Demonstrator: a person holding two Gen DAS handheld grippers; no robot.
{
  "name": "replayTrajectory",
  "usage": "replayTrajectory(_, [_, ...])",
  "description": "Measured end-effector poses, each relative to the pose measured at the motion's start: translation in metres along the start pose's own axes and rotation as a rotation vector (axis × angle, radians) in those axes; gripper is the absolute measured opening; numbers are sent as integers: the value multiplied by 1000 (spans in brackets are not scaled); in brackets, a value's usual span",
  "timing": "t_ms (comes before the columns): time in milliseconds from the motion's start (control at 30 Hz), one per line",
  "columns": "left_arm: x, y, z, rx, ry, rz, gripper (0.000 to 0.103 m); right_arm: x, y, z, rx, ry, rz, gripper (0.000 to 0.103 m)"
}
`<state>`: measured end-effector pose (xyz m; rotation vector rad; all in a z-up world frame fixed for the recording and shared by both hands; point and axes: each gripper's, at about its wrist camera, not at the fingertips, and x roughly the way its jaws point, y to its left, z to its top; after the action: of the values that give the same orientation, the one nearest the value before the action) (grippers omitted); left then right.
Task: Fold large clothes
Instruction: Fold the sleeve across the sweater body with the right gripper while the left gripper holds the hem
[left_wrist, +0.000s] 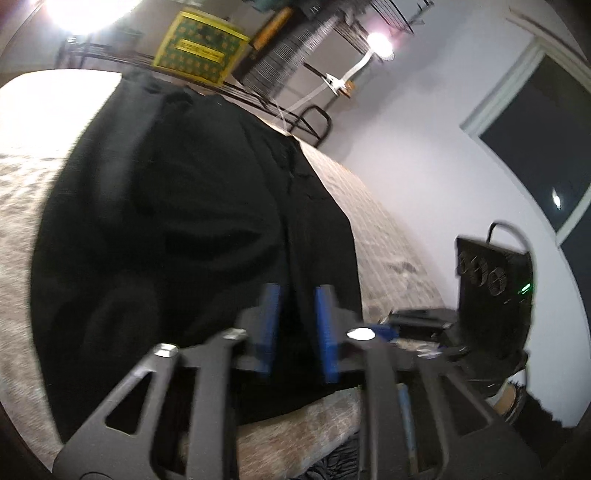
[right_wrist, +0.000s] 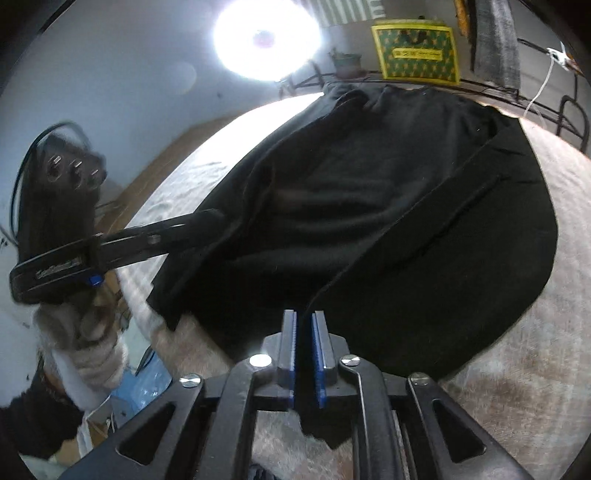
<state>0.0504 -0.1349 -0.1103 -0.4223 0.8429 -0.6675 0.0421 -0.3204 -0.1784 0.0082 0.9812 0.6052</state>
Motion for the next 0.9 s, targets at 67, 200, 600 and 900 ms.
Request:
replayTrajectory(67, [15,-10,-2,34,29,5,41,-14,-3,-1,-14,-28,-3,36])
replayTrajectory(200, [47,-27,-7,112,97,64,41,-46,-30,10,-3,-85,-52,36])
replayTrajectory(600, [56,-37,-2,147,121,6,0,-59,-151,107,245,-202,-219,56])
replayTrajectory(900, [45,-46,5,146,100,-89,0,-2,-229,194,460,-225,-279,56])
